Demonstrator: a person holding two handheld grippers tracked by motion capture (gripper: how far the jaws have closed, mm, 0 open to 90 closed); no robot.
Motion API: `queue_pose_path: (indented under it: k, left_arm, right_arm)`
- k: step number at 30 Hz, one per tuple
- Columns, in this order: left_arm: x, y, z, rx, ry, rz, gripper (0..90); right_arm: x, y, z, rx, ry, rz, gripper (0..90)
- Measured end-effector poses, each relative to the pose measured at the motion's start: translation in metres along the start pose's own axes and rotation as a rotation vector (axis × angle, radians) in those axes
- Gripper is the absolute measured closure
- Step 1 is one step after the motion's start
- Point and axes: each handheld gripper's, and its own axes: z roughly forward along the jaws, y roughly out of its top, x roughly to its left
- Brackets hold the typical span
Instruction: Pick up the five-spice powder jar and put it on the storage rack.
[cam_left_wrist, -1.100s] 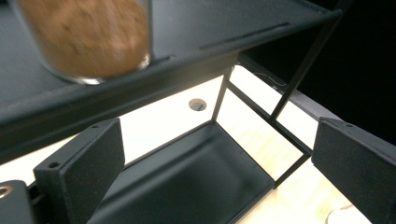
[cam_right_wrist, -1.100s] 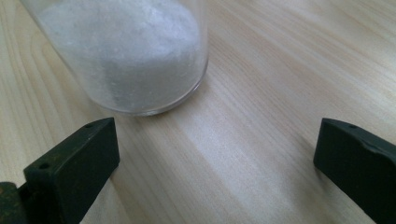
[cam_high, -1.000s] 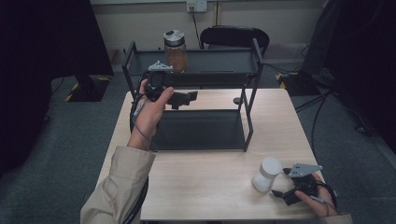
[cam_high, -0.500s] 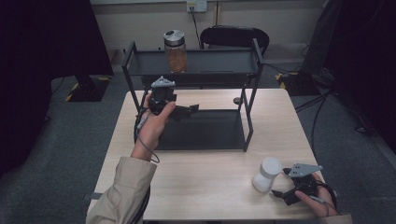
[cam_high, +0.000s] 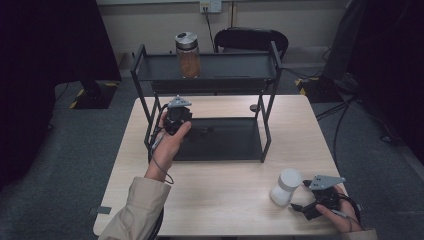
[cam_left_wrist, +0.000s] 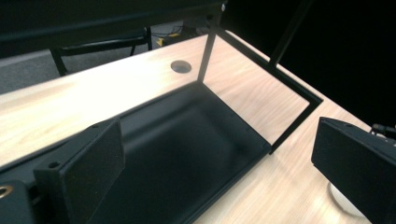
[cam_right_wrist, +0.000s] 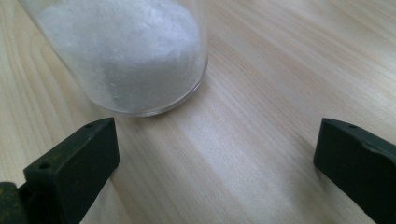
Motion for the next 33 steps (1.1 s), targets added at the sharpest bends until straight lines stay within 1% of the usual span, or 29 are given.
queue_pose_path:
  k: [11,19,22,24,26,29,33]
  left_arm:
    - [0.004,-0.019,0.010,0.025,-0.009,-0.016,1.9]
    - [0.006,-0.036,0.019,0.047,-0.020,-0.021,2.0]
    - [0.007,-0.044,0.022,0.050,-0.027,-0.029,2.0]
    - [0.008,-0.048,0.024,0.061,-0.028,-0.025,2.0]
    - [0.009,-0.053,0.026,0.062,-0.033,-0.031,2.0]
    - [0.010,-0.060,0.029,0.072,-0.030,-0.039,2.0]
    - [0.011,-0.069,0.032,0.083,-0.031,-0.038,2.0]
  right_arm:
    - [0.000,0.000,0.000,0.000,-0.001,0.000,0.0]
    - [0.000,0.000,0.000,0.000,-0.001,0.001,0.0]
    - [0.000,0.000,0.000,0.000,-0.001,0.001,0.0]
    - [0.000,0.000,0.000,0.000,-0.002,0.001,0.0]
    - [0.000,0.000,0.000,0.000,-0.002,0.001,0.0]
    - [0.001,0.000,0.000,0.000,-0.002,0.002,0.0]
    - [0.001,0.000,0.000,0.000,-0.003,0.002,0.0]
